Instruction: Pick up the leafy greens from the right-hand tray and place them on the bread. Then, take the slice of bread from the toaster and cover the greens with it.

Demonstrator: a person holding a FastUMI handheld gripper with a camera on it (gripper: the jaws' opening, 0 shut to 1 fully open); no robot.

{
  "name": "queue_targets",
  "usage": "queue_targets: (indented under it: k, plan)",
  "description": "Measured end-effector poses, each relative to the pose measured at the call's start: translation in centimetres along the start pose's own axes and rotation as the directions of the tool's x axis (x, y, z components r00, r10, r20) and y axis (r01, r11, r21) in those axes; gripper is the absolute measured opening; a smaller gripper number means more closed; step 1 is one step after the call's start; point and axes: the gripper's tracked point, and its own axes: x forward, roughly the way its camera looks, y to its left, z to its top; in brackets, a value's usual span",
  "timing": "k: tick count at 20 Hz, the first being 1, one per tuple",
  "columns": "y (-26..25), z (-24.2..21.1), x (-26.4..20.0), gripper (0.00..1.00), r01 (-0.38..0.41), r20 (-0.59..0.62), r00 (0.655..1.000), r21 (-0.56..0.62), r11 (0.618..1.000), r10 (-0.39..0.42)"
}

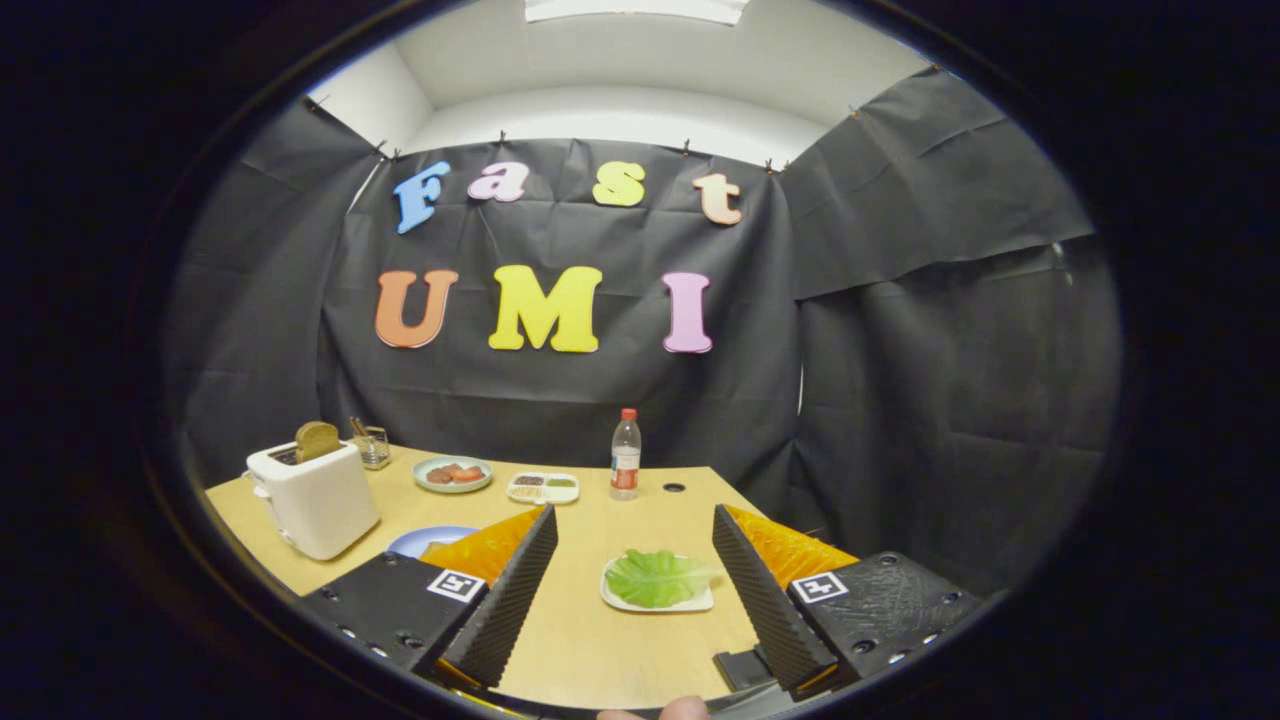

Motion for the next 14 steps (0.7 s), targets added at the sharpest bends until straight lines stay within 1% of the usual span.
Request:
queue_targets:
  k: [9, 14]
  plan:
    - [0.9, 0.1, -0.5, 0.95, -0.019, -0.005, 1.0, -0.006, 1.0, 0.019]
    - [2.2, 0.0, -0.9, 0.95, -0.038, -0.005, 0.999, -0.009, 0.999, 0.038]
